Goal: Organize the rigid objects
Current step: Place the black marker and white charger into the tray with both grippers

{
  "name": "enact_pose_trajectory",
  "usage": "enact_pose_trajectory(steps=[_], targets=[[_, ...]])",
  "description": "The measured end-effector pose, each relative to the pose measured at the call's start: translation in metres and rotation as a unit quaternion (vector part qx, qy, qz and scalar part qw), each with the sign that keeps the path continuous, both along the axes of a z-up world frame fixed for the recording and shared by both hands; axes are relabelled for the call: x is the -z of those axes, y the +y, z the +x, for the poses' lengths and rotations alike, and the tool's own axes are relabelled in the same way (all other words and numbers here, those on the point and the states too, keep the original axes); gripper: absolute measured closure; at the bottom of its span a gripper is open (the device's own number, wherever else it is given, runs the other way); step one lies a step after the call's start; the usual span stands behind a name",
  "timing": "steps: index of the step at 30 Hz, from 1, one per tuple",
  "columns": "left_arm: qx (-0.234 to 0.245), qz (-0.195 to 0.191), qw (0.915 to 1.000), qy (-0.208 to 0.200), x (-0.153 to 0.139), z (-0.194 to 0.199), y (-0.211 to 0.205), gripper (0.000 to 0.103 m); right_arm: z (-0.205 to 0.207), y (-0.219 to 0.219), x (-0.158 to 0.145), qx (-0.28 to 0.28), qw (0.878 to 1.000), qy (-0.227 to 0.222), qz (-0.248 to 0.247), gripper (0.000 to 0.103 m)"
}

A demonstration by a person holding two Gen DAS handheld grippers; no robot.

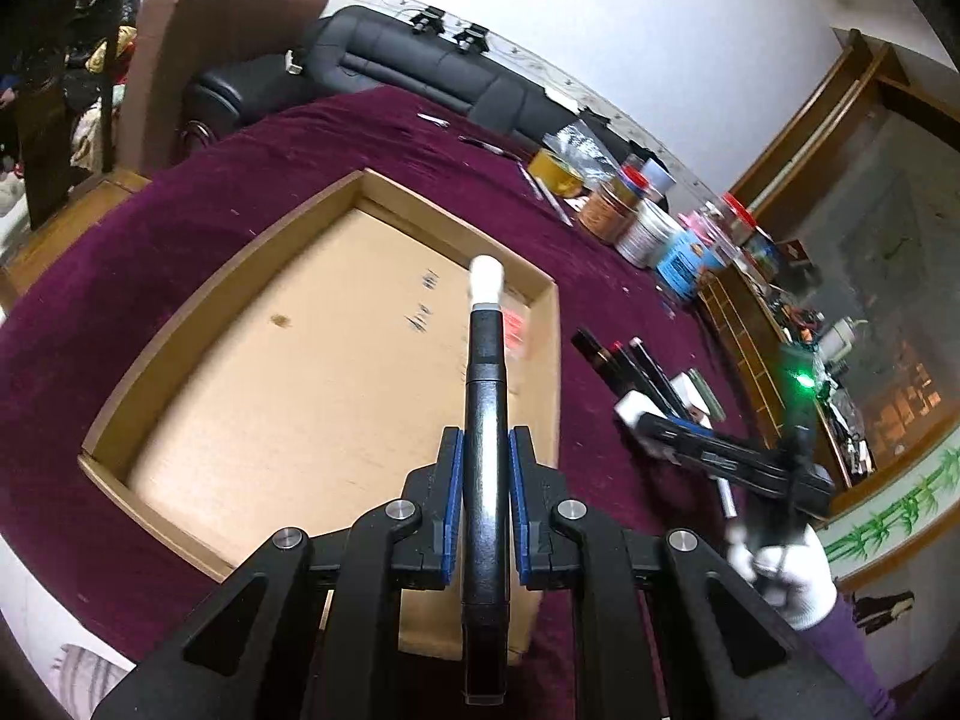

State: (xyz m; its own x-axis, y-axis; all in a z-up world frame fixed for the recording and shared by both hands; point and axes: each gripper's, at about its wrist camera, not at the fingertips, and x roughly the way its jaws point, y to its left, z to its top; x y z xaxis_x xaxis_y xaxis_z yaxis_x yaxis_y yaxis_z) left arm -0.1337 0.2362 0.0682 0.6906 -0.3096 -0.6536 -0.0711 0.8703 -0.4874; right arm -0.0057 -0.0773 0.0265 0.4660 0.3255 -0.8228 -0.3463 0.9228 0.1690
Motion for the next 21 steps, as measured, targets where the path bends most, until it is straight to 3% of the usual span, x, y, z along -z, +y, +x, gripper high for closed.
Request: enact_pose_trajectory(steps=[4, 9, 15, 21], targets=[[-0.001, 0.012, 0.9999, 0.005, -0.005, 0.016, 0.014, 0.092, 0.001, -0.004, -0.017, 0.009, 0.997, 0.013, 0.08, 0.058], [0.006, 0.035, 0.9992, 0.018, -0.007, 0.059, 0.021, 0.092, 0.018, 0.04, -0.033, -0.019, 0.987, 0.046, 0.154, 0.057], [0.012, 0.019, 0.9976, 0.066, 0.016, 0.118, 0.03, 0.092, 0.042, 0.125, -0.028, -0.043, 0.984, 0.068, 0.162, 0.057], [-0.015, 0.011, 0.9955, 0.093, 0.049, 0.151, 0.043, 0.092, 0.073, 0.173, 0.0, -0.004, 0.987, 0.081, 0.136, 0.057]])
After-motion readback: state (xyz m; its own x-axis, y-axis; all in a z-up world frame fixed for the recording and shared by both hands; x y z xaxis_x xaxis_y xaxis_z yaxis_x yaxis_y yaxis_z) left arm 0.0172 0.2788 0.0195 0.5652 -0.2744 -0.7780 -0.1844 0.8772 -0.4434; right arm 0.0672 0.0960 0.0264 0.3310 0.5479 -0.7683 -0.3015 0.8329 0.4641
